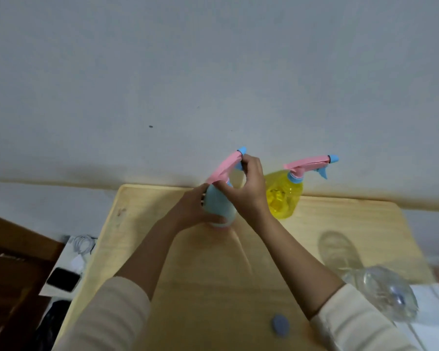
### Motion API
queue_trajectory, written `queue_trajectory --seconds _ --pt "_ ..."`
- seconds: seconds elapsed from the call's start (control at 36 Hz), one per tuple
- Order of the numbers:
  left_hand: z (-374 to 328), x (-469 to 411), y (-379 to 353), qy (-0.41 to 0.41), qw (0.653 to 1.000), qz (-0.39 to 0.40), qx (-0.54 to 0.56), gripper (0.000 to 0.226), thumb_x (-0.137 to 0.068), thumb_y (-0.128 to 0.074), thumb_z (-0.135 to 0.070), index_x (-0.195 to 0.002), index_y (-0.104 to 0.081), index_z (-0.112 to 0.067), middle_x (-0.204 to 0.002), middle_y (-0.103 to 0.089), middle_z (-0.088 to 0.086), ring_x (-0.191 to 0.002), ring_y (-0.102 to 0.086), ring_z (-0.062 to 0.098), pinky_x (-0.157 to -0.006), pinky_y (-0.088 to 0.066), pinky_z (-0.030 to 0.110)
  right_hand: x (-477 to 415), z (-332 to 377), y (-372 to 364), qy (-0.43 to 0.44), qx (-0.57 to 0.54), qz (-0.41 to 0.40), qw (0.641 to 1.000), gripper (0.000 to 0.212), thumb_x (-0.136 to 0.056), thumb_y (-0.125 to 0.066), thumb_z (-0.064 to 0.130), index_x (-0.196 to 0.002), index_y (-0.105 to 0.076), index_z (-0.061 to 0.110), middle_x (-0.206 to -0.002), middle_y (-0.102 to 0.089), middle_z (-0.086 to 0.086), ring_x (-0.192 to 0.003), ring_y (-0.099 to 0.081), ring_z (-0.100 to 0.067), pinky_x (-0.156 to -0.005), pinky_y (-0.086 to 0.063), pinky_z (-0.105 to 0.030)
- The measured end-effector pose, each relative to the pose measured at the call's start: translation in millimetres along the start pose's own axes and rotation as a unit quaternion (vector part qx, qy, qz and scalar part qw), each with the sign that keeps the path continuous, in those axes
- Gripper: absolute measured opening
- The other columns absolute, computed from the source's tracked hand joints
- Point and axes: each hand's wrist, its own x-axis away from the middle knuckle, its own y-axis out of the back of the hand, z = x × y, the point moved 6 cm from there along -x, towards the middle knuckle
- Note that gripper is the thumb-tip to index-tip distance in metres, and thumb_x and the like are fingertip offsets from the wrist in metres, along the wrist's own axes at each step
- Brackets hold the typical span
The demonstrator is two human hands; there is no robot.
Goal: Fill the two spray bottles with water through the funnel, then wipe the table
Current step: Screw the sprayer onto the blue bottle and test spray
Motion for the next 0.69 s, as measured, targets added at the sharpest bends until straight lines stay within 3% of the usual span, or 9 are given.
queue_trajectory --seconds 0.06,0.11,0.22,0.33,0.53,0.69 --pt "6 -5 1 0.016 1.0 -0.008 0.002 0.096 -0.042 -0.087 -0.041 -0.129 -0.047 -0.03 -0.121 -0.061 -0.004 -0.108 -0.058 0.014 -0.089 -0.053 0.036 1 0 0 0.02 0.003 -0.032 0.999 0.057 -0.069 -0.08 0.02 -0.113 -0.053 -0.004 -0.102 -0.05 -0.006 -0.095 -0.049 -0.015 -0.081 -0.04 -0.014" --pt "13 -10 0 0.019 0.999 -0.019 0.019 0.09 -0.051 -0.089 -0.032 -0.13 -0.046 -0.026 -0.124 -0.058 0.0 -0.113 -0.056 0.02 -0.093 -0.052 0.041 2 1 -2 0.03 0.016 -0.065 0.997 0.06 -0.069 -0.078 0.029 -0.111 -0.054 -0.007 -0.099 -0.054 -0.012 -0.093 -0.048 -0.015 -0.081 -0.039 -0.01" --pt "16 -18 1 0.01 0.996 -0.073 0.046 0.073 -0.06 -0.088 -0.019 -0.123 -0.051 -0.021 -0.117 -0.059 -0.002 -0.11 -0.058 0.018 -0.084 -0.053 0.029 0 0 -7 0.029 0.027 -0.112 0.993 0.063 -0.064 -0.084 0.024 -0.108 -0.053 -0.009 -0.097 -0.055 -0.018 -0.091 -0.048 -0.016 -0.081 -0.033 -0.002" --pt "19 -24 5 -0.007 0.991 -0.131 0.027 0.069 -0.062 -0.086 -0.013 -0.122 -0.053 -0.008 -0.118 -0.059 0.008 -0.105 -0.059 0.024 -0.082 -0.055 0.035 -2 -3 -15 0.017 0.027 -0.118 0.992 0.061 -0.061 -0.087 0.016 -0.106 -0.053 -0.007 -0.096 -0.055 -0.018 -0.09 -0.052 -0.023 -0.079 -0.034 -0.009" --pt "29 -28 7 -0.027 0.992 -0.113 0.041 0.064 -0.066 -0.083 -0.012 -0.122 -0.052 -0.011 -0.121 -0.057 0.007 -0.109 -0.058 0.022 -0.087 -0.055 0.036 -3 -2 -19 0.015 0.042 -0.127 0.991 0.062 -0.06 -0.088 0.019 -0.105 -0.054 -0.009 -0.095 -0.057 -0.02 -0.089 -0.055 -0.028 -0.077 -0.037 -0.012" --pt "29 -28 14 -0.042 0.994 -0.085 0.057 0.071 -0.067 -0.084 -0.011 -0.13 -0.05 -0.014 -0.121 -0.058 0.002 -0.106 -0.06 0.008 -0.081 -0.055 0.024 1 -7 -19 0.019 0.071 -0.123 0.99 0.056 -0.071 -0.081 0.024 -0.11 -0.054 -0.006 -0.098 -0.057 -0.017 -0.092 -0.053 -0.019 -0.079 -0.041 -0.016"
